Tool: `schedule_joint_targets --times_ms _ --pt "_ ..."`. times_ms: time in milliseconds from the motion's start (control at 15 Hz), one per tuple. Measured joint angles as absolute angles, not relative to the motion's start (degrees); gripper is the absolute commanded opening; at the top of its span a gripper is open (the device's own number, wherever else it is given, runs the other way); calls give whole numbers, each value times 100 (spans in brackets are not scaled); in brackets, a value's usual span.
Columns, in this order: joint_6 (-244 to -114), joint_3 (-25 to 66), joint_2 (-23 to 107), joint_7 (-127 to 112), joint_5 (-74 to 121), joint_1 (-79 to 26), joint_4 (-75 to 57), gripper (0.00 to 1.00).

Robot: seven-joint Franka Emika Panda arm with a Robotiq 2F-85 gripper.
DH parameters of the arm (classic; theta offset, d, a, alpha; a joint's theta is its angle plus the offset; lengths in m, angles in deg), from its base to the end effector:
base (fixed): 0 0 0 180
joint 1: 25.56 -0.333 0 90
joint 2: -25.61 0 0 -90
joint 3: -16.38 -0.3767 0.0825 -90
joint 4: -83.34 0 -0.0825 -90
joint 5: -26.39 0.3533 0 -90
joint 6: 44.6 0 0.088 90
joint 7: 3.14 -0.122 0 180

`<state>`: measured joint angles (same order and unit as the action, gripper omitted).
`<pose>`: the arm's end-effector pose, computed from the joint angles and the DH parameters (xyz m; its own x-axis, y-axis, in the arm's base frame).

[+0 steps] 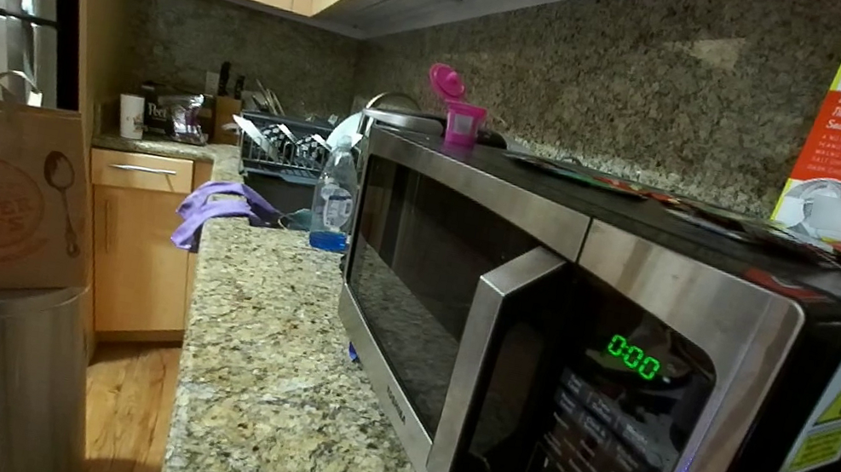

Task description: Put the pink object on the counter top

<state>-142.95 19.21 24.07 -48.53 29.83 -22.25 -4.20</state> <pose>0.5287 -0.0509 0.7186 0.6084 -0.7865 0.1064 -0.7628 -0.6165 -0.1950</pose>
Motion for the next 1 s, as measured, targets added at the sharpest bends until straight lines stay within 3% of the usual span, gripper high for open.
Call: schedule_joint_targets --times_ms 533,1000 --pt "-14073 1885 3503 -4473 2558 -2397 511 100" --pt "-15341 1880 3821 -4395 2288 -2501 467 100"
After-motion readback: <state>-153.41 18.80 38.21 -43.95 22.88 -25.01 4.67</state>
